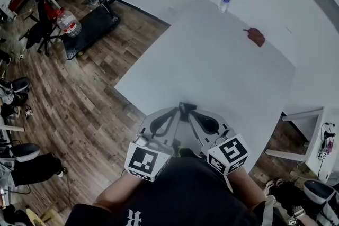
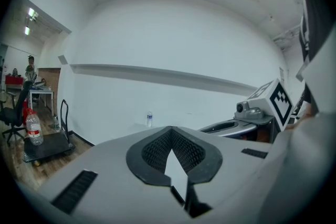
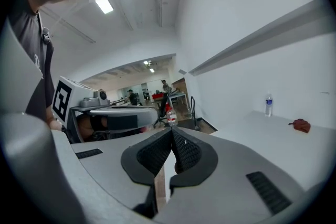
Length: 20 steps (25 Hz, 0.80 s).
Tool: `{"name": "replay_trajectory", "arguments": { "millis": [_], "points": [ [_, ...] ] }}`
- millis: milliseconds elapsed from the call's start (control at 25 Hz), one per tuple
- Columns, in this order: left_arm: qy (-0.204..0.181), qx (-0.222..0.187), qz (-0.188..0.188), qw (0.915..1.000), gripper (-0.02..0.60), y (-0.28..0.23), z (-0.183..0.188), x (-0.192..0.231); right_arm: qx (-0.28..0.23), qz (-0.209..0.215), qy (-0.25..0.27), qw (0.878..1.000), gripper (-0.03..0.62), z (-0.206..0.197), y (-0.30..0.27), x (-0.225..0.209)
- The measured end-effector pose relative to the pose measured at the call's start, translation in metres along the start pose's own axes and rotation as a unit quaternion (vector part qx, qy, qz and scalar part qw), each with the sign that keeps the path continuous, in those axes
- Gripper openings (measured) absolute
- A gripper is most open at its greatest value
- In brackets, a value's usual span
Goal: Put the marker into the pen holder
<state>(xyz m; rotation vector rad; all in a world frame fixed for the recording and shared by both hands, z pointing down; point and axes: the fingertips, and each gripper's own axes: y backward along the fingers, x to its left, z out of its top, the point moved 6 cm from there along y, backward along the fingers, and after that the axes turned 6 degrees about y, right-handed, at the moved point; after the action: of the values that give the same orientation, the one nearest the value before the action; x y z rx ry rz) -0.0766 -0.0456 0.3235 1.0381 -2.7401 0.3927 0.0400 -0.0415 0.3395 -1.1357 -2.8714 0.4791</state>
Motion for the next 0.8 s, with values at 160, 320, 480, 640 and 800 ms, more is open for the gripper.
{"name": "replay_trajectory", "arguments": {
  "millis": [160, 320, 480, 640, 800],
  "points": [
    [-0.003, 0.001, 0.000, 1.0000, 0.005, 0.0014, -0.0001, -0.0024, -0.001, -0.007, 0.014, 1.000, 0.014, 0.0033, 0.0054, 0.0019],
    [-0.005, -0.001, 0.000, 1.0000, 0.006, 0.0010, 0.0006, -0.0002, 0.001, -0.007, 0.016, 1.000, 0.014, 0.0038, 0.0037, 0.0028],
    [-0.004, -0.004, 0.001, 1.0000, 0.006, 0.0018, 0.0010, 0.0014, 0.002, -0.008, 0.019, 1.000, 0.015, 0.0052, 0.0030, 0.0036],
    [-0.004, -0.008, 0.002, 1.0000, 0.006, 0.0016, 0.0040, 0.0023, 0.001, -0.009, 0.021, 1.000, 0.014, 0.0066, 0.0034, 0.0035],
    [-0.010, -0.009, 0.006, 0.9999, 0.006, 0.0005, 0.0025, 0.0049, -0.002, -0.012, 0.024, 1.000, 0.014, 0.0045, 0.0034, 0.0016]
  ]
}}
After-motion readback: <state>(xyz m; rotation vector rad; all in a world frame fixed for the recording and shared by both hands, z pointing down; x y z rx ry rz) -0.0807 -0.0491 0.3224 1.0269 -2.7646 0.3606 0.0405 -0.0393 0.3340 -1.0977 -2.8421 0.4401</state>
